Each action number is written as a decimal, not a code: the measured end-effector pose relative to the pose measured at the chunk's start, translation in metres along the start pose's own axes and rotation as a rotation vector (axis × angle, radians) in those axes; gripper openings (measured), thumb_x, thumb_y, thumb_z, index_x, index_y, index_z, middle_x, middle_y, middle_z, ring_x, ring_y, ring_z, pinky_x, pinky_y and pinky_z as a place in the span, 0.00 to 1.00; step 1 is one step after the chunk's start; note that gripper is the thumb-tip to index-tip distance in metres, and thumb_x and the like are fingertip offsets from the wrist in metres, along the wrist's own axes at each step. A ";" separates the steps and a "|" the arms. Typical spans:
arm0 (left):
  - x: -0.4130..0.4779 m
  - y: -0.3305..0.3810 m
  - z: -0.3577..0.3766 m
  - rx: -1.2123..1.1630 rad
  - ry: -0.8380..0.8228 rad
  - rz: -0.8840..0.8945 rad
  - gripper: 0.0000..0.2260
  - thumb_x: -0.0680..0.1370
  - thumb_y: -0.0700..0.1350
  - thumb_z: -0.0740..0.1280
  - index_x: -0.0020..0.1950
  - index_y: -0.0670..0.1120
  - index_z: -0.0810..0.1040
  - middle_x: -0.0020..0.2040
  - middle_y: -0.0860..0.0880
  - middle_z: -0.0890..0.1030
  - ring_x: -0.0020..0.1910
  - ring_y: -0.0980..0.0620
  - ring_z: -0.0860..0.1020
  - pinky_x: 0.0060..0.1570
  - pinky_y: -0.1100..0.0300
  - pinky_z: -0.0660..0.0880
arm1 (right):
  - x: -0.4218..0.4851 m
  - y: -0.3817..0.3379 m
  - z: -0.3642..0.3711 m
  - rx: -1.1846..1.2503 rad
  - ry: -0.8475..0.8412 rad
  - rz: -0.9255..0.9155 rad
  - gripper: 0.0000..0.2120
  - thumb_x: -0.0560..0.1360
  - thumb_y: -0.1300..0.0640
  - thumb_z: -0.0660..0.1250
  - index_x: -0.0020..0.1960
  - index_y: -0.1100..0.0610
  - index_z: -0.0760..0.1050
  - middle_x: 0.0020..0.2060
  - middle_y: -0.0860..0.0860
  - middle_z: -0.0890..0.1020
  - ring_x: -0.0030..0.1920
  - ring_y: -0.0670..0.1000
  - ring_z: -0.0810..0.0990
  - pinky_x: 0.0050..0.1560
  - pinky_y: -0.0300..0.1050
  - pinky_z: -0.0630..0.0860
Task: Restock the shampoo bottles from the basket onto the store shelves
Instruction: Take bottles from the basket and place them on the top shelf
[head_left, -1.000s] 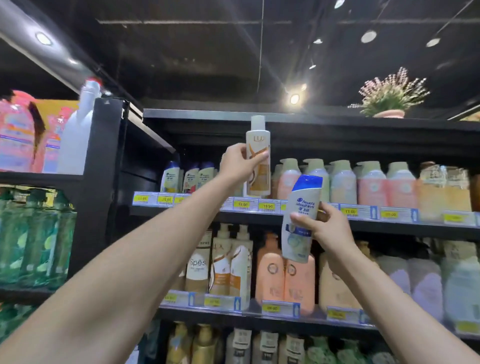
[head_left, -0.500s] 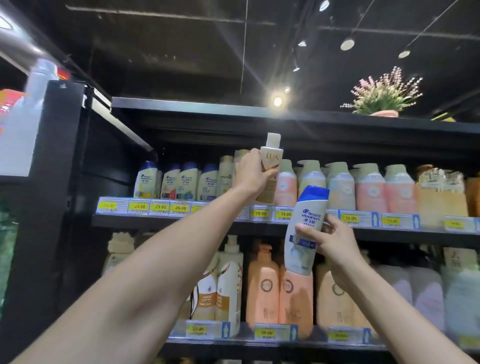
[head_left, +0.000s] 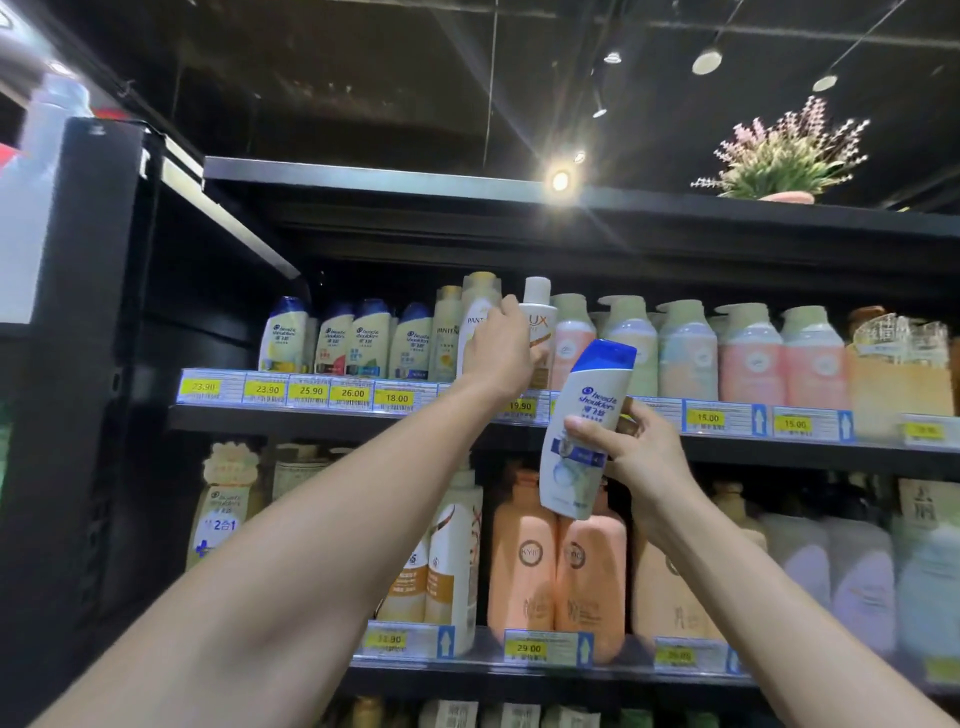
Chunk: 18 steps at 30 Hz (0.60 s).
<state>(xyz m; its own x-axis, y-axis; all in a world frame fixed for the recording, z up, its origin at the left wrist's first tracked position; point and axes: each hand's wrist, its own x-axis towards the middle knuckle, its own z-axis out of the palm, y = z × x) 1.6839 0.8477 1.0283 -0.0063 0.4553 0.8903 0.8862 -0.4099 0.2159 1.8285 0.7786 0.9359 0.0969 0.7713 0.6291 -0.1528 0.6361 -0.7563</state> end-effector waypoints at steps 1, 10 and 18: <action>-0.002 0.002 0.000 0.033 0.016 0.009 0.22 0.78 0.49 0.70 0.64 0.41 0.67 0.60 0.40 0.76 0.59 0.40 0.75 0.53 0.49 0.72 | 0.000 0.000 0.002 0.000 -0.005 0.001 0.15 0.69 0.65 0.75 0.55 0.61 0.78 0.46 0.56 0.85 0.42 0.52 0.85 0.36 0.41 0.80; -0.009 0.000 0.002 0.134 0.090 0.008 0.24 0.77 0.47 0.72 0.69 0.43 0.67 0.64 0.43 0.72 0.64 0.44 0.71 0.56 0.53 0.72 | -0.002 -0.002 0.004 -0.002 -0.038 0.012 0.14 0.69 0.65 0.75 0.54 0.61 0.78 0.46 0.57 0.86 0.43 0.53 0.85 0.37 0.43 0.81; -0.015 0.001 0.001 0.124 0.083 0.016 0.21 0.76 0.37 0.70 0.67 0.43 0.69 0.62 0.42 0.71 0.60 0.43 0.73 0.53 0.51 0.75 | -0.010 -0.002 -0.007 -0.021 -0.030 0.043 0.13 0.69 0.64 0.75 0.52 0.58 0.77 0.45 0.54 0.85 0.43 0.52 0.85 0.34 0.39 0.79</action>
<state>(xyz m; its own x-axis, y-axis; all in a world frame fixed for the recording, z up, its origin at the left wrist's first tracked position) 1.6856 0.8411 1.0151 -0.0258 0.3803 0.9245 0.9368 -0.3135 0.1551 1.8347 0.7698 0.9300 0.0612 0.7973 0.6004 -0.1351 0.6026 -0.7865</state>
